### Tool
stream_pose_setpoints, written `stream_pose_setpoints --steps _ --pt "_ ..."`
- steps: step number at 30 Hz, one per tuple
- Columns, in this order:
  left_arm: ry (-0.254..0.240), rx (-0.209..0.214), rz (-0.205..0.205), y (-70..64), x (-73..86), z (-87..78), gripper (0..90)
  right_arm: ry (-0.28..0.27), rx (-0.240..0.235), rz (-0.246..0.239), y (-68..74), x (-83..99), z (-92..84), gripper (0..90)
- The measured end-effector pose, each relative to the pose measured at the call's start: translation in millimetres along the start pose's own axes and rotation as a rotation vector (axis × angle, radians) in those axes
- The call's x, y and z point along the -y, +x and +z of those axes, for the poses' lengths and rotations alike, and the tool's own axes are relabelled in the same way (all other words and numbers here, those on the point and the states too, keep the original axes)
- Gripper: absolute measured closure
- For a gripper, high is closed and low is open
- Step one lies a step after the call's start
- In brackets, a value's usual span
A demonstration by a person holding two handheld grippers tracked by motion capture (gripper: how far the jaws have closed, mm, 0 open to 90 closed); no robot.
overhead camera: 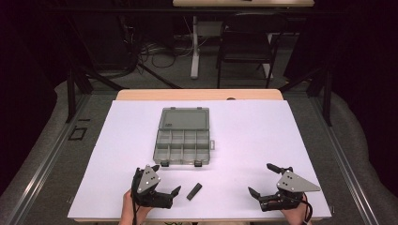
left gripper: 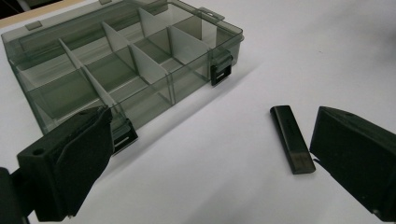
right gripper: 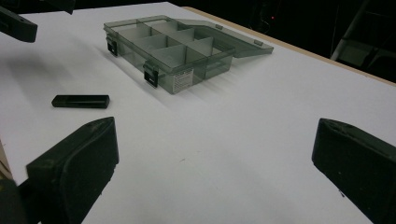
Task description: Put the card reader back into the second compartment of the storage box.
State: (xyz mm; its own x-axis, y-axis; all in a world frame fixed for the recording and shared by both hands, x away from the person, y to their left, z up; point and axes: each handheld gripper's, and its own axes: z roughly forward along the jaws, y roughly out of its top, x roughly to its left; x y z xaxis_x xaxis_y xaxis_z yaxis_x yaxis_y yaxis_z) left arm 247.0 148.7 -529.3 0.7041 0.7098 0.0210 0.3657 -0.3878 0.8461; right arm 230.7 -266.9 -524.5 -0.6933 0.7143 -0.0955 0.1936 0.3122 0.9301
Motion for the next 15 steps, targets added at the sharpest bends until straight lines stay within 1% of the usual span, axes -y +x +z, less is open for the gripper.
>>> stream_pose_setpoints --steps 1,12,15 --pt "0.004 0.000 0.006 -0.7 -0.3 0.6 0.0 0.000 0.000 0.000 0.1 0.0 0.0 0.1" --pt "0.030 -0.007 0.008 -12.7 -3.2 11.7 0.0 0.004 0.000 -0.001 -0.2 0.2 0.5 0.2" --pt "0.061 -0.001 0.012 -15.6 -3.5 16.2 0.0 0.005 0.000 -0.001 -0.4 0.3 0.4 0.3"
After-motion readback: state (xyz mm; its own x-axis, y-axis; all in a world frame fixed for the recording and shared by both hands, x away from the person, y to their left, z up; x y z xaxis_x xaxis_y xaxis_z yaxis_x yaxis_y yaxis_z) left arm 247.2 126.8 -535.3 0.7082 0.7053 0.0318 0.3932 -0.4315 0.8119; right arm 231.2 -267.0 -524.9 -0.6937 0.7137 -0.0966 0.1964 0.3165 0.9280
